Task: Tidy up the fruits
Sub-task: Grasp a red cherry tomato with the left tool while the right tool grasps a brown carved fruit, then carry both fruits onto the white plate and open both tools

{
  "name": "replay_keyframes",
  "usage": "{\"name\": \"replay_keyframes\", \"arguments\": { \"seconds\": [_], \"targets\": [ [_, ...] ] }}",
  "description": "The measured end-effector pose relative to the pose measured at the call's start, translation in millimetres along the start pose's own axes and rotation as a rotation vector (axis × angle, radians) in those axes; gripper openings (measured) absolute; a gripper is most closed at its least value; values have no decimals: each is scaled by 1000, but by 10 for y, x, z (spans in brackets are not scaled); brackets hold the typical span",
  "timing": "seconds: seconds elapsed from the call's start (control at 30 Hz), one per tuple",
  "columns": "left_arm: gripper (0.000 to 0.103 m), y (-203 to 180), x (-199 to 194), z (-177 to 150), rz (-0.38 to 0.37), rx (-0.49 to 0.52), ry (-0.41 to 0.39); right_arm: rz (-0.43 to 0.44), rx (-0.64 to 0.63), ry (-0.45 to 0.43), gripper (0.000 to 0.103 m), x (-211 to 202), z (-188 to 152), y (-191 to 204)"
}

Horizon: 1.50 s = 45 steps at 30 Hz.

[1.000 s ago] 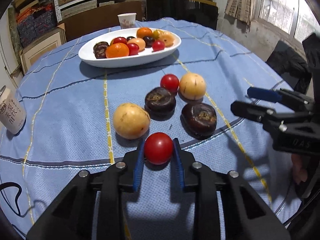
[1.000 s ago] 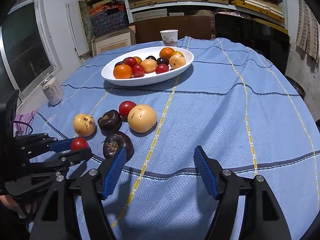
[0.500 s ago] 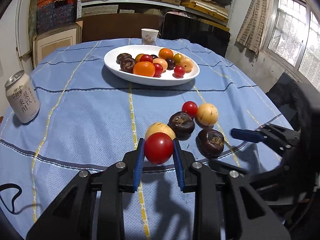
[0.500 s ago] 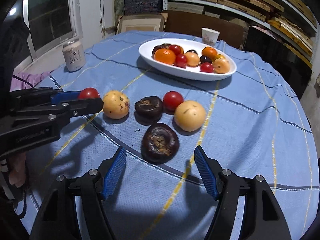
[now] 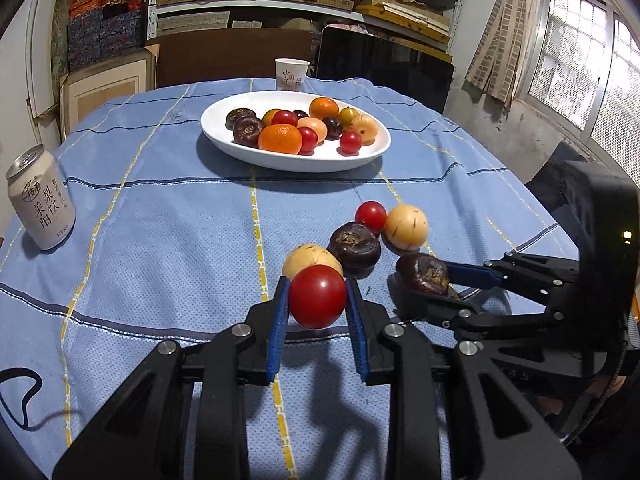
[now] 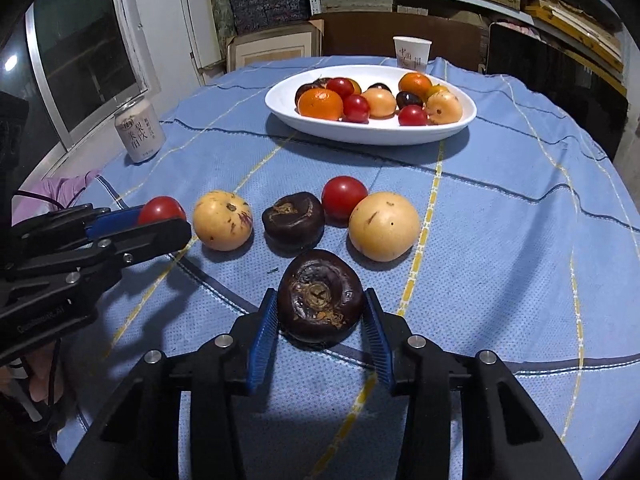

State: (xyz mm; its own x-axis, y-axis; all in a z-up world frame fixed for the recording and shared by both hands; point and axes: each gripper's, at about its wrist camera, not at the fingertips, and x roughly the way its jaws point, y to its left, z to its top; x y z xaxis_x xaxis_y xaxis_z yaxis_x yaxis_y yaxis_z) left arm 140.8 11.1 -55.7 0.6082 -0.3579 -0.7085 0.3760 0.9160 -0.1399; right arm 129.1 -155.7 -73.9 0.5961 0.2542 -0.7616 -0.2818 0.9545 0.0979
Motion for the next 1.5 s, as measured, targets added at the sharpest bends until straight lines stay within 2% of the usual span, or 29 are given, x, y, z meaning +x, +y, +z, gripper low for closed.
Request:
{"name": "replay_keyframes", "arguments": {
  "seconds": [0.6, 0.9, 1.07, 1.2, 1.37, 1.5],
  "targets": [
    [27, -7, -3, -26, 19, 5, 1, -15, 22, -74, 43, -286, -78, -86],
    [27, -13, -145, -39, -25, -20, 23, -47, 24, -89, 43, -546, -218, -293],
    [27, -81, -287, 214, -8, 20, -9, -69, 35, -121, 43, -725, -88, -509],
    [27, -101, -270, 511, 9, 43, -25, -76, 25, -160, 43, -839, 196, -632],
    [27, -68, -57, 934, 33, 55, -17, -69, -11, -193, 43, -817, 588, -673],
    [27, -26, 209, 1315, 52, 57, -21, -43, -25, -192, 43, -619, 966, -677]
  ]
}}
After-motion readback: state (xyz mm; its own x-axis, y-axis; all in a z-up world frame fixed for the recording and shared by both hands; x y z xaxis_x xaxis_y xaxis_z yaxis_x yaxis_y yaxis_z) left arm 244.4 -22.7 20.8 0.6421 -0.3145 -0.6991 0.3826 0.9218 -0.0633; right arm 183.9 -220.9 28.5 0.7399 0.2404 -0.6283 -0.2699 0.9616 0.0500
